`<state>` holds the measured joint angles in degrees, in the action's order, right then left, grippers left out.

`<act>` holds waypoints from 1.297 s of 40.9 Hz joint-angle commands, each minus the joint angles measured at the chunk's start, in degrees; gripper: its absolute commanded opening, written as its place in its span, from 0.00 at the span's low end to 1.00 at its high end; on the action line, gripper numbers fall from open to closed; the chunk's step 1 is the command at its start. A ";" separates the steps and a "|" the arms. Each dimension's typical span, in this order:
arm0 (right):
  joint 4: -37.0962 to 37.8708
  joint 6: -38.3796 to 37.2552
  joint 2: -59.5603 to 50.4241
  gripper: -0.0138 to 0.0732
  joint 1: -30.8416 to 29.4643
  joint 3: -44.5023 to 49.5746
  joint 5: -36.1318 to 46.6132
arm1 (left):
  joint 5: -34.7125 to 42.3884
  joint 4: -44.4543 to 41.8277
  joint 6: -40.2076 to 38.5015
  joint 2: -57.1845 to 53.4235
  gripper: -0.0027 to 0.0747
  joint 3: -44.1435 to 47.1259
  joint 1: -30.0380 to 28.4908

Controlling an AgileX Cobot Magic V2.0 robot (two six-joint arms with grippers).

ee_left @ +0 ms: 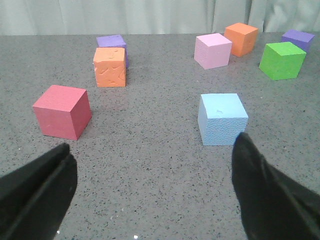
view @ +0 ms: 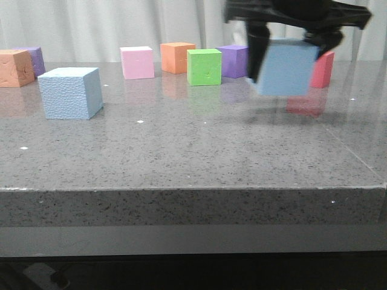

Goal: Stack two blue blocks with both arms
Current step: 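Carry the light blue cube toward the table center and set it down, then open the right gripper and lift it away from the cube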

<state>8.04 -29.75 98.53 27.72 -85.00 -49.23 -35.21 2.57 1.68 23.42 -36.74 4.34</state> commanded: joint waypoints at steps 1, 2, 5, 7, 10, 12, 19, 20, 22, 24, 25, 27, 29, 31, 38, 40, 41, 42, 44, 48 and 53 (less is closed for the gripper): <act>5.52 -5.69 -0.63 0.68 2.91 -4.72 0.49 | 4.96 0.11 -0.36 0.71 0.83 -1.51 0.01; 6.57 -7.14 0.30 0.68 3.51 -5.54 -0.28 | 4.96 0.11 -0.36 0.71 0.83 -1.51 0.01; 9.74 -10.84 2.86 0.68 5.58 -8.36 -2.87 | 4.96 0.11 -0.36 0.71 0.83 -1.51 0.01; 11.37 -12.86 4.78 0.68 7.09 -10.40 -3.94 | 4.96 0.11 -0.36 0.71 0.83 -1.51 0.01; 12.78 -14.57 7.64 0.68 8.22 -13.32 -4.83 | 4.96 0.11 -0.36 0.71 0.83 -1.51 0.01; 12.89 -15.04 8.65 0.68 8.36 -14.59 -5.09 | 4.96 0.11 -0.36 0.71 0.83 -1.51 0.01; 12.51 -15.37 10.98 0.68 8.36 -16.77 -4.62 | 4.96 0.11 -0.36 0.71 0.83 -1.51 0.01; 12.51 -15.37 11.06 0.68 8.36 -16.77 -4.56 | 4.96 0.11 -0.36 0.71 0.83 -1.51 0.01; 12.51 -15.37 11.13 0.68 8.36 -16.77 -4.14 | 4.96 0.11 -0.36 0.71 0.83 -1.51 0.01; 12.51 -15.37 11.13 0.69 8.36 -16.77 -3.66 | 4.96 0.11 -0.36 0.71 0.83 -1.51 0.01; 12.51 -15.37 11.13 0.69 8.36 -16.77 -3.39 | 4.96 0.11 -0.36 0.71 0.83 -1.51 0.01; 12.51 -15.37 11.13 0.71 8.36 -16.77 -2.97 | 4.96 0.11 -0.36 0.71 0.83 -1.51 0.01; 12.39 -15.37 11.13 0.76 8.36 -16.77 -2.72 | 4.96 0.11 -0.36 0.71 0.83 -1.51 0.01; 11.70 -15.37 11.13 0.83 8.36 -16.77 -2.55 | 4.96 0.11 -0.36 0.71 0.83 -1.51 0.01; 11.23 -15.37 11.13 0.92 8.36 -16.77 -2.16 | 4.96 0.11 -0.36 0.71 0.83 -1.51 0.01; 11.23 -15.37 10.92 0.92 8.36 -16.77 -2.16 | 4.96 0.11 -0.36 0.71 0.83 -1.51 0.01; 11.23 -15.37 10.79 0.92 8.36 -16.77 -2.21 | 4.96 0.11 -0.36 0.71 0.83 -1.51 0.01; 11.17 -15.37 10.43 0.92 8.36 -16.77 -2.33 | 4.96 0.11 -0.36 0.71 0.83 -1.51 0.01; 11.17 -15.32 9.60 0.92 8.36 -16.77 -2.82 | 4.96 0.11 -0.36 0.71 0.83 -1.51 0.01; 8.68 -13.63 7.01 0.92 8.09 -16.77 -4.98 | 4.96 0.11 -0.36 0.71 0.83 -1.51 0.01; 3.95 -7.40 3.53 0.92 6.93 -16.77 -7.61 | 4.96 0.11 -0.36 0.71 0.83 -1.51 0.01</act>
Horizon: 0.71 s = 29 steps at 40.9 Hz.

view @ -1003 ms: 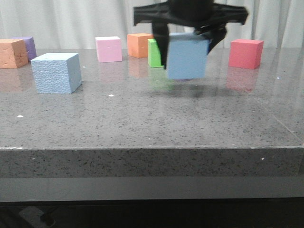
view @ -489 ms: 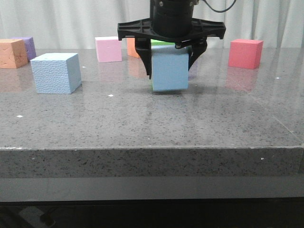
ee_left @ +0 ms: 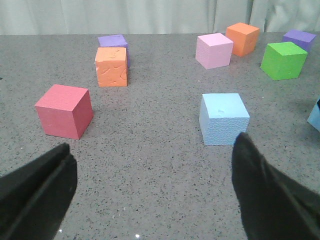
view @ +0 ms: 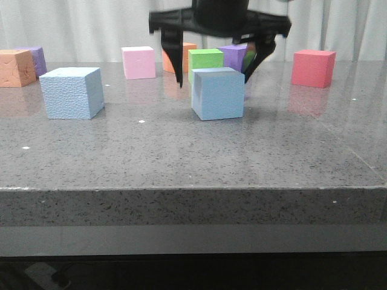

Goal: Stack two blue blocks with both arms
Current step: 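Open the right gripper and lift it away from the cube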

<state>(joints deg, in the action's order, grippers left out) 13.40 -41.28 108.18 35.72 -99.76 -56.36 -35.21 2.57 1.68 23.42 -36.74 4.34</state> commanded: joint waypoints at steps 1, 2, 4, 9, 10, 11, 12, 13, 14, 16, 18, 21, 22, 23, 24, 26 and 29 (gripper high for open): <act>-2.00 5.49 -6.76 0.92 -1.37 -1.92 -1.12 | 4.96 0.11 -0.36 0.71 0.83 -1.51 0.01; -2.57 6.71 -7.58 0.92 -1.77 -1.76 -2.14 | 4.96 0.11 -0.36 0.71 0.83 -1.51 0.01; -3.68 8.78 -9.02 0.92 -2.47 -1.26 -3.42 | 4.96 0.11 -0.36 0.71 0.83 -1.51 0.01; -6.80 16.96 -14.28 0.92 -3.86 2.89 -5.10 | 4.96 0.11 -0.36 0.71 0.83 -1.51 0.01; -7.65 18.99 -15.35 0.92 -4.20 4.52 -4.45 | 4.96 0.11 -0.36 0.71 0.83 -1.51 0.01; -8.61 20.92 -16.83 0.92 -4.66 5.88 -3.77 | 4.96 0.11 -0.36 0.71 0.83 -1.51 0.01; -10.12 22.86 -17.97 0.92 -5.11 7.78 -3.10 | 4.96 0.11 -0.36 0.71 0.83 -1.51 0.01; -11.91 25.38 -19.55 0.92 -5.88 9.25 -2.22 | 4.96 0.11 -0.36 0.71 0.83 -1.51 0.01; -13.40 28.58 -20.73 0.92 -6.54 11.27 -1.73 | 4.96 0.11 -0.36 0.71 0.83 -1.51 0.01; -17.85 33.76 -23.83 0.92 -8.49 14.72 -1.27 | 4.96 0.11 -0.36 0.71 0.83 -1.51 0.01; -22.46 39.71 -26.53 0.92 -10.95 18.18 -1.15 | 4.96 0.11 -0.36 0.71 0.83 -1.51 0.01; -28.17 47.04 -30.52 0.92 -13.85 23.38 -0.17 | 4.96 0.11 -0.36 0.71 0.83 -1.51 0.01; -29.40 48.80 -31.72 0.92 -14.59 24.73 0.25 | 4.96 0.11 -0.36 0.71 0.83 -1.51 0.01; -30.75 50.41 -33.38 0.92 -15.50 26.03 0.88 | 4.96 0.11 -0.36 0.71 0.83 -1.51 0.01; -31.52 51.48 -34.64 0.92 -16.14 27.70 1.31 | 4.96 0.11 -0.36 0.71 0.83 -1.51 0.01; -32.23 54.03 -37.97 0.92 -17.27 30.44 2.60 | 4.96 0.11 -0.36 0.71 0.83 -1.51 0.01; -32.18 55.73 -41.93 0.92 -17.95 33.88 4.78 | 4.96 0.11 -0.36 0.71 0.83 -1.51 0.01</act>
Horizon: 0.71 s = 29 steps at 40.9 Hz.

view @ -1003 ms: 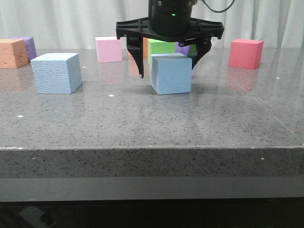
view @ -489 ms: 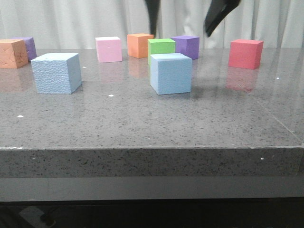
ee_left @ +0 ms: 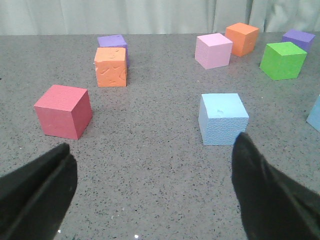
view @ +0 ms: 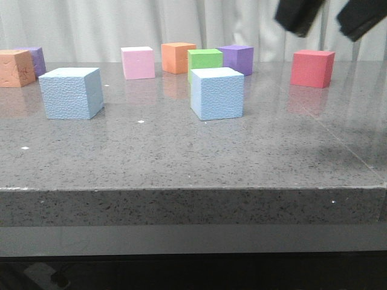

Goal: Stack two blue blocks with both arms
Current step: 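Open the right gripper and lift it away from the cube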

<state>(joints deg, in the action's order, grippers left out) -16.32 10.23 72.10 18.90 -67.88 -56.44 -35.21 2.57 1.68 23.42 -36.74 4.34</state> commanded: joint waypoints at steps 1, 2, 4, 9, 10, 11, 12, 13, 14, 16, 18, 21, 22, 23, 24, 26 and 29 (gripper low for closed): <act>-2.39 4.71 -7.01 0.92 -1.18 3.19 5.59 | 4.96 0.11 -0.36 0.71 0.83 -1.51 0.01; -2.39 4.98 -8.16 0.92 -1.18 4.02 6.07 | 4.96 0.11 -0.36 0.71 0.83 -1.51 0.01; -2.39 5.25 -11.04 0.92 -1.18 5.74 6.60 | 4.96 0.11 -0.36 0.71 0.83 -1.51 0.01; -2.28 5.49 -16.54 0.92 -1.18 8.52 7.37 | 4.96 0.11 -0.36 0.71 0.83 -1.51 0.01; -2.22 5.49 -17.68 0.92 -1.18 9.11 7.73 | 4.96 0.11 -0.36 0.71 0.83 -1.51 0.01; -2.22 5.49 -18.51 0.92 -1.18 9.42 7.88 | 4.96 0.11 -0.36 0.71 0.83 -1.51 0.01; -2.22 5.49 -19.49 0.92 -1.18 9.72 8.06 | 4.96 0.11 -0.36 0.71 0.83 -1.51 0.01; -2.06 5.49 -20.17 0.92 -1.18 9.82 8.13 | 4.96 0.11 -0.36 0.71 0.83 -1.51 0.01; -1.77 5.49 -20.98 0.92 -1.18 9.91 8.13 | 4.96 0.11 -0.36 0.71 0.83 -1.51 0.01; -1.19 5.49 -22.20 0.92 -1.18 9.91 8.13 | 4.96 0.11 -0.36 0.71 0.83 -1.51 0.01; -0.66 5.49 -23.10 0.92 -1.18 9.91 8.13 | 4.96 0.11 -0.36 0.71 0.83 -1.51 0.01; -0.17 5.49 -24.56 0.92 -1.18 9.91 8.07 | 4.96 0.11 -0.36 0.71 0.83 -1.51 0.01; -0.16 5.49 -24.90 0.92 -1.18 9.91 8.07 | 4.96 0.11 -0.36 0.71 0.83 -1.51 0.01; -0.11 5.49 -25.18 0.92 -1.18 9.91 8.07 | 4.96 0.11 -0.36 0.71 0.83 -1.51 0.01; -0.11 5.49 -25.48 0.92 -1.18 9.91 8.07 | 4.96 0.11 -0.36 0.71 0.83 -1.51 0.01; -0.11 5.49 -25.91 0.92 -1.18 9.91 8.07 | 4.96 0.11 -0.36 0.71 0.83 -1.51 0.01; -0.11 5.49 -26.02 0.92 -1.18 9.91 8.07 | 4.96 0.11 -0.36 0.71 0.83 -1.51 0.01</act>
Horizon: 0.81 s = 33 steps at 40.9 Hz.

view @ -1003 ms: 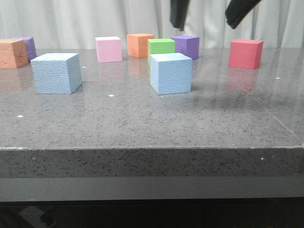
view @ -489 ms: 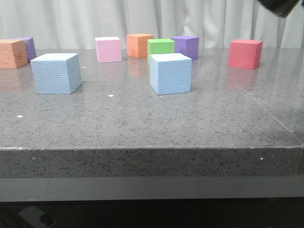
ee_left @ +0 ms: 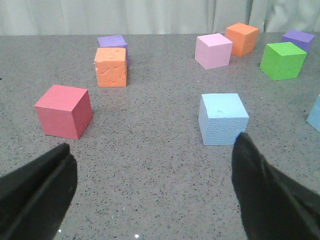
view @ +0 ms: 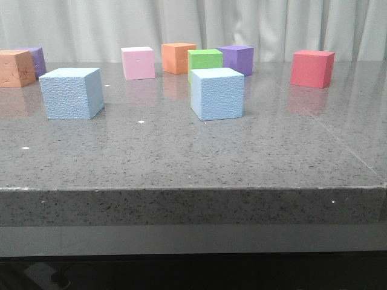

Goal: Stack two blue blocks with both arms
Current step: 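Open the right gripper and lift it away from the cube, then move the left gripper toward the other light blue cube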

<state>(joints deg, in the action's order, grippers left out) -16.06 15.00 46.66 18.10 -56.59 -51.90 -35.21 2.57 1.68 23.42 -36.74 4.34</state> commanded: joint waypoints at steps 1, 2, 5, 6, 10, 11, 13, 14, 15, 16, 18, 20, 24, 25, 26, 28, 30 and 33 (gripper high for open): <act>-0.37 0.71 -0.58 0.92 -0.38 -1.39 3.53 | 4.96 0.11 -0.36 0.71 0.83 -1.51 0.01; -0.37 0.71 -0.58 0.92 -0.38 -1.39 3.37 | 4.96 0.23 -0.36 0.71 0.83 -1.51 0.01; -0.37 0.71 -0.58 0.92 -0.38 -1.39 2.42 | 4.96 0.23 -0.36 0.71 0.83 -1.51 0.01; -0.37 0.71 -0.58 0.92 -0.38 -1.39 2.13 | 4.96 0.23 -0.36 0.71 0.83 -1.51 0.01; -0.43 0.66 -0.58 0.92 -0.38 -1.39 1.60 | 4.96 0.23 -0.36 0.71 0.83 -1.51 0.01; -0.43 0.66 -0.58 0.92 -0.38 -1.39 1.61 | 4.96 0.34 -0.36 0.71 0.83 -1.51 0.01; -0.43 0.66 -0.58 0.92 -0.38 -1.39 1.61 | 4.96 0.60 -0.36 0.71 0.83 -1.51 0.01; -0.43 0.66 -0.58 0.92 -0.38 -1.39 1.61 | 4.96 0.81 -0.36 0.71 0.83 -1.51 0.01; -0.43 0.66 -0.58 0.92 -0.38 -1.39 1.61 | 5.08 1.12 -0.36 0.71 0.83 -1.51 0.01; -0.43 0.66 -0.58 0.92 -0.38 -1.39 1.61 | 5.40 1.59 -0.36 0.71 0.83 -1.51 0.01; -0.43 0.66 -0.58 0.92 -0.38 -1.39 1.61 | 5.40 2.50 -0.36 0.71 0.83 -1.51 0.01; -0.43 0.66 -0.58 0.92 -0.38 -1.39 1.61 | 5.40 3.14 -0.36 0.71 0.83 -1.51 0.01; -0.43 0.66 -0.58 0.92 -0.38 -1.39 1.61 | 5.82 3.12 -0.36 0.71 0.83 -1.51 0.01; -0.43 0.66 -0.58 0.92 -0.38 -1.39 1.61 | 6.06 3.12 -0.36 0.71 0.83 -1.51 0.01; -0.43 0.66 -0.58 0.92 -0.38 -1.39 1.61 | 6.20 3.12 -0.36 0.71 0.83 -1.51 0.01; -0.43 0.66 -0.58 0.92 -0.38 -1.39 1.61 | 6.20 3.12 -0.36 0.71 0.83 -1.51 0.01; -0.43 0.66 -0.58 0.92 -0.38 -1.39 1.61 | 6.20 3.12 -0.36 0.71 0.83 -1.51 0.01; -0.43 0.66 -0.58 0.92 -0.38 -1.39 1.61 | 6.07 3.42 0.18 0.71 0.83 -2.03 0.01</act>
<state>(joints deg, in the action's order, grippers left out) -16.06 15.12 46.56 18.10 -56.59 -53.28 -33.89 5.02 1.68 23.42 -36.74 4.34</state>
